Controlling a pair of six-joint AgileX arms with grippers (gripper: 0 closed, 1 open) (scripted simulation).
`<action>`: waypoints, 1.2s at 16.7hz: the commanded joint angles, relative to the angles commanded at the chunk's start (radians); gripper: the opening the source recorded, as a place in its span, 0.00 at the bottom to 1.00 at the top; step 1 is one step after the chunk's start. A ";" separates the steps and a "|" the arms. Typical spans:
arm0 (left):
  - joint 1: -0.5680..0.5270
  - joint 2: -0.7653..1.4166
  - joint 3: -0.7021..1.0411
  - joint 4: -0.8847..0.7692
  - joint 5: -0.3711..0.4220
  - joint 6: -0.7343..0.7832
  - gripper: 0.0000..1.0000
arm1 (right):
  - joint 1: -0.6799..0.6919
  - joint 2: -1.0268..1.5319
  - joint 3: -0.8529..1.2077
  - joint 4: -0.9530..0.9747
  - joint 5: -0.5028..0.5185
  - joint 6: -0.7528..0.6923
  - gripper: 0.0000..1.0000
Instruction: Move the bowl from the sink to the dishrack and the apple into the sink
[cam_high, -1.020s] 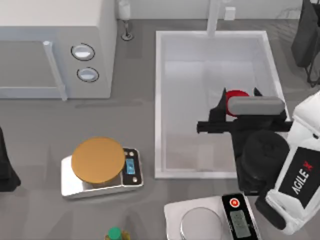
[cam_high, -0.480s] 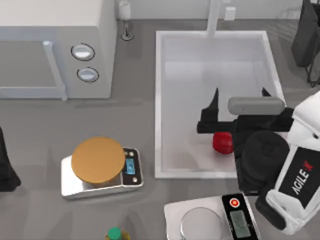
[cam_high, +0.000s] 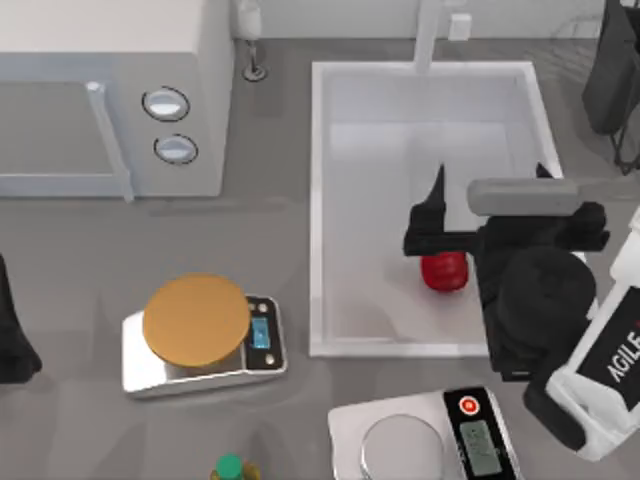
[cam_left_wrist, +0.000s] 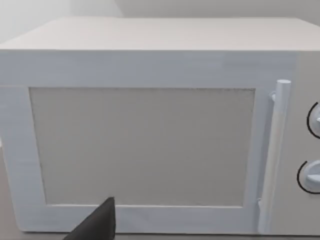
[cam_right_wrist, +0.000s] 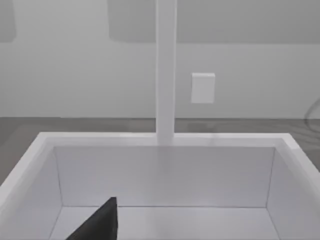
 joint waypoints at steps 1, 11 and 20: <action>0.000 0.000 0.000 0.000 0.000 0.000 1.00 | -0.013 -0.043 -0.012 -0.033 -0.014 0.000 1.00; 0.000 0.000 0.000 0.000 0.000 0.000 1.00 | -0.246 -0.846 -0.231 -0.612 -0.260 -0.006 1.00; 0.000 0.000 0.000 0.000 0.000 0.000 1.00 | -0.510 -1.816 -0.478 -1.274 -0.538 -0.012 1.00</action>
